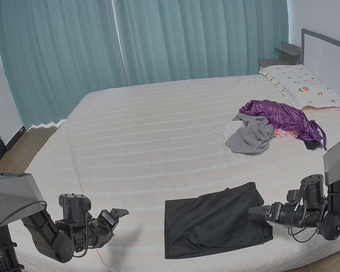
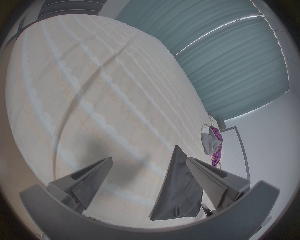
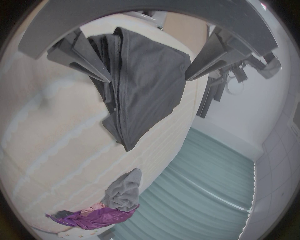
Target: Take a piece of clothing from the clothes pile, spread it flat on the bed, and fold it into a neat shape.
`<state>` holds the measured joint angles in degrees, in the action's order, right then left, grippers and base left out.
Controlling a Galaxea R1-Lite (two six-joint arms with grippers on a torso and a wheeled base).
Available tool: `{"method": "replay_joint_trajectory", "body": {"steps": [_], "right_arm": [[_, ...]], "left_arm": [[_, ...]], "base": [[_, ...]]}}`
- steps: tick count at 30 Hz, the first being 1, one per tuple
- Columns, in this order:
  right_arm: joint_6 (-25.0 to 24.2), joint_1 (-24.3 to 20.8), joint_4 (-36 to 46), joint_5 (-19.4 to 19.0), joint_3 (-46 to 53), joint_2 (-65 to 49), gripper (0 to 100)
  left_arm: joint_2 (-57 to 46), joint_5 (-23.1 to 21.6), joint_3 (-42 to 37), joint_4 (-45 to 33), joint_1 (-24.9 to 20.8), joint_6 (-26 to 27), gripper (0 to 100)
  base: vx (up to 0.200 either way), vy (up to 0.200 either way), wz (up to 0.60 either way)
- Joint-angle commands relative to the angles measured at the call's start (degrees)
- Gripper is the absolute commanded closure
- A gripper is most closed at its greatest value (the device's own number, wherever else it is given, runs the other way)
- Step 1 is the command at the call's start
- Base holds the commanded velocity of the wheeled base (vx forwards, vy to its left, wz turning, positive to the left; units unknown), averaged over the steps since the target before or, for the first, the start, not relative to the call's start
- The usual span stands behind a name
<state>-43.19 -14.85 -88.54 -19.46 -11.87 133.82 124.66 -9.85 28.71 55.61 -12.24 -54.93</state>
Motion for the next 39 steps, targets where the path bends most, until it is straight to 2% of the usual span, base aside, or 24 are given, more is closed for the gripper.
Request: {"method": "replay_joint_trajectory", "body": {"steps": [1, 10, 26, 27, 39], "right_arm": [[3.6, -0.9, -1.2, -0.9, 4.4, -0.5, 0], [7.9, -2.2, -1.2, -2.0, 6.6, 0.7, 0], [9.1, -2.7, -1.2, -2.3, 5.2, 2.9, 0], [9.1, -2.7, -1.2, -2.3, 5.2, 2.9, 100], [16.0, -0.8, -0.9, -2.0, 8.2, 2.4, 100]], "left_arm": [[0.1, 0.0, -0.1, 0.1, -0.1, 0.2, 0], [0.1, 0.0, -0.2, 0.1, -0.1, 0.3, 0], [0.1, 0.0, -0.2, 0.1, -0.1, 0.2, 0], [0.1, 0.0, -0.2, 0.1, -0.1, 0.2, 0], [0.1, 0.0, -0.1, 0.1, -0.1, 0.2, 0]], "base": [[0.000, 0.000, 0.00], [0.000, 0.000, 0.00], [0.000, 0.000, 0.00], [0.000, 0.000, 0.00], [0.000, 0.000, 0.00]]}}
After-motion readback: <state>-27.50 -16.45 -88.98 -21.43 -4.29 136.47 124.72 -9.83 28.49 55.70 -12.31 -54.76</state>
